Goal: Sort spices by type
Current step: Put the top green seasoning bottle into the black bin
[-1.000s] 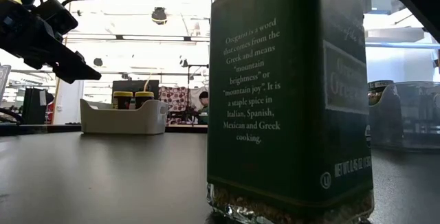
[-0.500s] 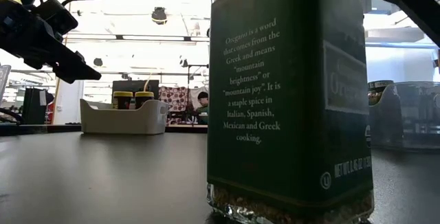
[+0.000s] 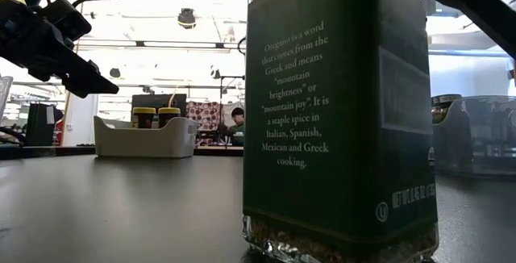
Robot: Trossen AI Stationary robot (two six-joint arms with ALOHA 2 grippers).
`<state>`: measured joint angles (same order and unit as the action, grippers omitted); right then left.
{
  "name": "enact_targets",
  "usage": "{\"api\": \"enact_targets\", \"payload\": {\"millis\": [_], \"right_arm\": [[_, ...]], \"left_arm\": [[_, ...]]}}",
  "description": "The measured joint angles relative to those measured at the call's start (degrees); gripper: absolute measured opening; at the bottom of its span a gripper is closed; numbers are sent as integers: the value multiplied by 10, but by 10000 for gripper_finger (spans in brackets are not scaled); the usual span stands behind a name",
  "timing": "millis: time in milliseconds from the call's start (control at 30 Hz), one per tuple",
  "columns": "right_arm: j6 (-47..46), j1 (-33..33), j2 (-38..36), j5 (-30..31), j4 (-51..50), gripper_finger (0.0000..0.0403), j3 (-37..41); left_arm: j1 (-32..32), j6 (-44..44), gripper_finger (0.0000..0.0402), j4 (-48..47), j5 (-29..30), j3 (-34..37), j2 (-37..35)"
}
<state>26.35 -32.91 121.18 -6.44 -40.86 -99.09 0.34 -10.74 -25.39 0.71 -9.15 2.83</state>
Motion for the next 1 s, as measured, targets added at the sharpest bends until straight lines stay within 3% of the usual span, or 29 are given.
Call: {"api": "enact_targets", "payload": {"millis": [400, 667, 1000], "right_arm": [[2, 2, 1, -10, 1, 220, 0], [0, 1, -31, -11, -47, 219, 0], [-18, 10, -187, -6, -180, 219, 0]], "left_arm": [[0, 0, 286, 0, 0, 0, 0], [0, 0, 286, 0, 0, 0, 0], [0, 0, 286, 0, 0, 0, 0]]}}
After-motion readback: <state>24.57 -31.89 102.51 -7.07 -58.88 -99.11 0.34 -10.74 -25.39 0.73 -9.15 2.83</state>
